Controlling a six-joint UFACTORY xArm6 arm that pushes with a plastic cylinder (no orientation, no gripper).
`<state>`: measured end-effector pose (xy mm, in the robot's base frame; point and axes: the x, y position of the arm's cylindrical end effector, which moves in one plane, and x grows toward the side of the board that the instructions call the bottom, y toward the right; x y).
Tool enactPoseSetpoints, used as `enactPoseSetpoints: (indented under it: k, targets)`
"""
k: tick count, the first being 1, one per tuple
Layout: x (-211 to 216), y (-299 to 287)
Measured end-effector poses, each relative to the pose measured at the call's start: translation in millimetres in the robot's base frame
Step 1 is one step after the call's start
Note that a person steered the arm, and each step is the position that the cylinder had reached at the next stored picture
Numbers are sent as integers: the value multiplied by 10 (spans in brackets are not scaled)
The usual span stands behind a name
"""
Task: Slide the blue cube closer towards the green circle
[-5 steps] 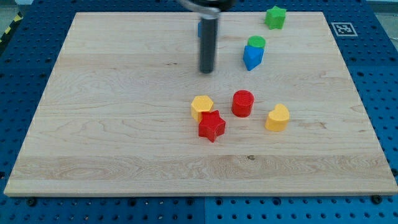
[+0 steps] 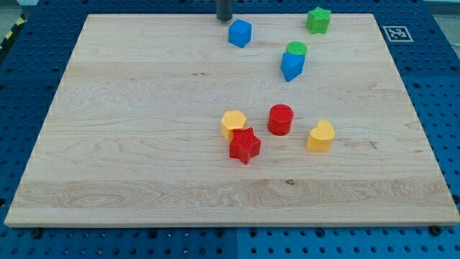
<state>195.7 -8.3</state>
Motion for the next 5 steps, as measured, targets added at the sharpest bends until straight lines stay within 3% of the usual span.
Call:
enactPoseSetpoints:
  k: [5]
  targets:
    - [603, 27]
